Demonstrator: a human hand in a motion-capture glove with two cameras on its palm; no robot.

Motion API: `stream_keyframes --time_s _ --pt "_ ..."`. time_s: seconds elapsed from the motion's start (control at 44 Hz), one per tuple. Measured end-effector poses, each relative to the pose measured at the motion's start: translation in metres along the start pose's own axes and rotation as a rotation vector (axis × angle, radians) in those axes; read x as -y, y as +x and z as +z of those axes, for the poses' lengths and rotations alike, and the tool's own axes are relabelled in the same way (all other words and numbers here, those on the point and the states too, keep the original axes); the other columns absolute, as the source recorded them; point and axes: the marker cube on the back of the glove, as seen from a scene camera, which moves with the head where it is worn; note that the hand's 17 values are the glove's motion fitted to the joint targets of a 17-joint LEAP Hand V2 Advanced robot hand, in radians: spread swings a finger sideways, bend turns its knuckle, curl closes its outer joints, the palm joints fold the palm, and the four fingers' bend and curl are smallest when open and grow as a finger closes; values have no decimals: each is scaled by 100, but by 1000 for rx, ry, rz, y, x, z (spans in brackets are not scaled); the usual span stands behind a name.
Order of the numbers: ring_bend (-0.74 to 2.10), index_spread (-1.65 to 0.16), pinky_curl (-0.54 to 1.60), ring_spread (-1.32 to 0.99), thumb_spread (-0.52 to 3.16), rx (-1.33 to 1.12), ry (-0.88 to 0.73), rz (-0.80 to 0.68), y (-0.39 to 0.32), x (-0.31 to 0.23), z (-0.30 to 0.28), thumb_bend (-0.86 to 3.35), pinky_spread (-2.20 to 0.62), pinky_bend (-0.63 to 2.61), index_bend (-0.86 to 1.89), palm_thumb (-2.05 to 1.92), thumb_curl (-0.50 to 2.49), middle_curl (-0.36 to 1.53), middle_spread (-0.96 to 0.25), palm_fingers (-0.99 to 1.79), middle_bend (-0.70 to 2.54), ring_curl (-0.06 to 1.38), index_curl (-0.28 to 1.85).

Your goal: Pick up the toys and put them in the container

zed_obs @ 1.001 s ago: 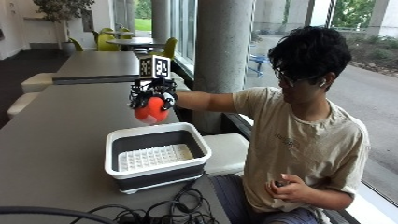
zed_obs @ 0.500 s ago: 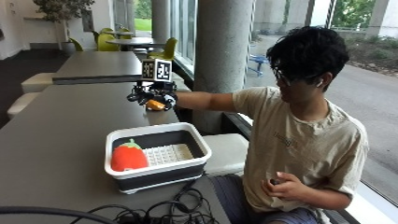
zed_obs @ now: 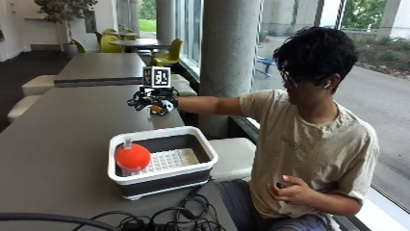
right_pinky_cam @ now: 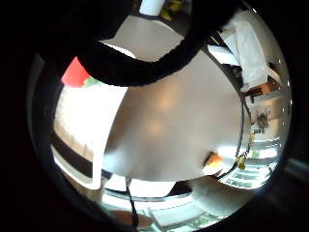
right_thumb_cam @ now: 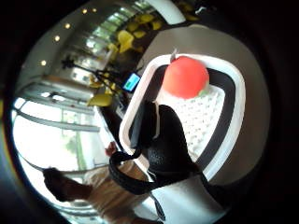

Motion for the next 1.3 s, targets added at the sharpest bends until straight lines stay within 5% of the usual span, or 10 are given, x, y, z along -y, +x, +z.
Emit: stream_keyframes --time_s 0.273,0.387,0.546,0.932,1.092,1.205,1.296 --pt "16 -30 34 -6 132 -92 -28 171 65 -29 4 -4 0 85 30 -5 28 33 -5 -9 14 34 45" --pt "16 -30 34 -5 132 -38 -2 462 84 -46 7 -4 0 84 29 -5 27 31 -5 -10 14 32 45" --pt "16 -30 34 -5 133 66 26 594 109 -63 11 -3 0 83 29 -4 26 30 -5 -10 14 30 46" --pt "16 -30 34 -5 135 -361 -72 484 116 -61 0 -3 1 81 30 -4 26 26 -5 -10 14 26 47" --pt "16 -30 35 -5 135 -258 -55 493 130 -69 11 -3 1 80 29 -3 25 26 -5 -10 14 25 47" --pt "16 -30 35 -5 135 -53 11 732 120 -72 25 -3 1 80 29 -3 25 25 -6 -9 14 24 48" --pt "16 -30 35 -5 136 -63 14 753 129 -78 26 -3 1 79 29 -3 25 25 -5 -9 14 24 48"
